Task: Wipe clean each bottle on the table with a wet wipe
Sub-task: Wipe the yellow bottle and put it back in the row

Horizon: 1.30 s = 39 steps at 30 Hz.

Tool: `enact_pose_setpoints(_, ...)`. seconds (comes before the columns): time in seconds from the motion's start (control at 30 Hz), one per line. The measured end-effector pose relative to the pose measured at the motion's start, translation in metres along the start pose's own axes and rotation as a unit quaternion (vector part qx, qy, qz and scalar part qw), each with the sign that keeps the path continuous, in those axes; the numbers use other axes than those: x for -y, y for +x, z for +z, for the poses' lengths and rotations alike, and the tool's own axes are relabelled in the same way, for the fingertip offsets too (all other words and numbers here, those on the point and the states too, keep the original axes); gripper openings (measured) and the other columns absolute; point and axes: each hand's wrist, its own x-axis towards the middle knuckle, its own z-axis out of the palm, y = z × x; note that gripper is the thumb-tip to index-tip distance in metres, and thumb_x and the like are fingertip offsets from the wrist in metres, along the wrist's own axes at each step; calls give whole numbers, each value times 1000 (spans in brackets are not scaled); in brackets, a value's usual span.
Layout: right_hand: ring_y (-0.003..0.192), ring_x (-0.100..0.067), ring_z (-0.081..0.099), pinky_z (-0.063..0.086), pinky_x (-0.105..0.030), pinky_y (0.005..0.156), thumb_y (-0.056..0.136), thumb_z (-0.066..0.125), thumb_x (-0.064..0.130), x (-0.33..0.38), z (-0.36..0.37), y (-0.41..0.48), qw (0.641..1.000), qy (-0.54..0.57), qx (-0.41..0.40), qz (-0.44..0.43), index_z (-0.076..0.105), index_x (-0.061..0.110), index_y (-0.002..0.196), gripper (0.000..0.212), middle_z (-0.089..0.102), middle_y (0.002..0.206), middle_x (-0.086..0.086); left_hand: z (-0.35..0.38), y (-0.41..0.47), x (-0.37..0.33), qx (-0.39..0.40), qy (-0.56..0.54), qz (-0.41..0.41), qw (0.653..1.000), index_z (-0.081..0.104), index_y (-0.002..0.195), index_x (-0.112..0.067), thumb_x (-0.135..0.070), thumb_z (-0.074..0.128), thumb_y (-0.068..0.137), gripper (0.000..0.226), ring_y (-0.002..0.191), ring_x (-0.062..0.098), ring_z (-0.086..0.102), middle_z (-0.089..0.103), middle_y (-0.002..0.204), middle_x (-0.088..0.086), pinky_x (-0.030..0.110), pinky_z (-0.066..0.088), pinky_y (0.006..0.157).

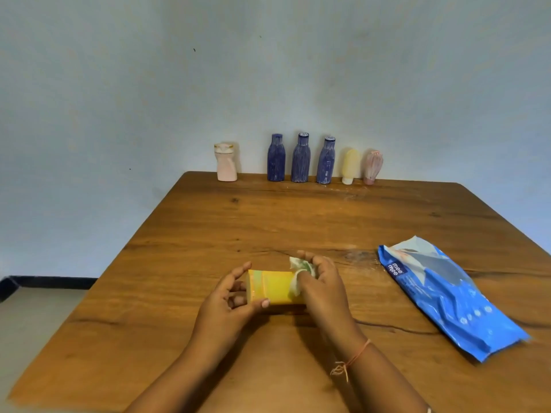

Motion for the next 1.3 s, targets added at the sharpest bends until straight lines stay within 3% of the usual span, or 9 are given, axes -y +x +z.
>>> enact_pose_setpoints(0.13,115,-8,42,30,-13,97,82,45,-5,-7,4,-13,977,-154,21,-143,50,16,131,53,48,127,0,-6,-2,0,24,10,1,1000,48,122,-25,12,73,66,72,70,-2,65,61,95,-2,13,53,70)
enact_pose_setpoints(0.27,100,-20,59,48,-33,83,72,45,5,-17,2,-19,902,-354,7,-248,60,15,121,53,66,109,2,-11,-2,9,24,25,14,999,49,121,-28,8,75,64,72,80,3,68,63,102,0,14,53,70)
enact_pose_setpoints(0.37,125,-22,49,32,-40,105,74,36,16,-25,4,-22,861,-447,36,-239,56,11,127,56,58,129,-5,-12,-5,16,10,30,17,999,51,121,-28,6,77,63,72,81,5,68,64,99,0,14,53,70)
enact_pose_setpoints(0.47,143,-10,0,-9,-29,114,81,15,38,-25,8,-26,887,-405,98,-200,19,12,147,71,12,156,-3,-13,-5,20,5,33,20,999,51,120,-26,6,77,63,71,79,6,68,65,97,2,15,54,70)
enact_pose_setpoints(0.53,138,-4,-13,-16,-27,112,79,3,49,-21,14,-31,892,-382,105,-218,11,14,149,78,0,157,0,-12,-4,22,6,31,23,999,52,119,-24,8,76,64,68,78,7,68,66,96,4,16,54,70)
enact_pose_setpoints(0.77,136,-21,34,13,-42,108,89,33,28,-28,32,-40,837,-442,109,-302,43,9,137,52,41,145,-6,-12,-3,28,-11,59,29,998,56,112,-25,9,73,68,57,68,5,66,68,84,5,15,52,63)
enact_pose_setpoints(0.97,144,-14,0,-12,-32,113,92,5,40,-27,-15,-9,867,-471,44,-158,14,14,148,62,8,157,-2,-11,-3,27,-18,74,41,996,53,105,-42,2,82,60,70,80,25,66,65,90,16,23,57,72)
enact_pose_setpoints(1.2,141,-11,-19,-15,-34,114,93,3,51,-5,47,-51,866,-399,165,-253,0,11,148,68,-7,157,-3,-13,-8,22,-24,113,64,991,55,95,-40,2,59,83,43,68,0,62,66,84,-2,11,49,62)
enact_pose_setpoints(1.3,143,-13,-3,-3,-38,111,93,0,51,-15,47,-47,842,-432,135,-293,14,10,148,70,9,156,-3,-14,-10,22,-30,120,64,990,56,96,-38,5,57,81,45,67,-1,62,67,79,-1,10,48,59)
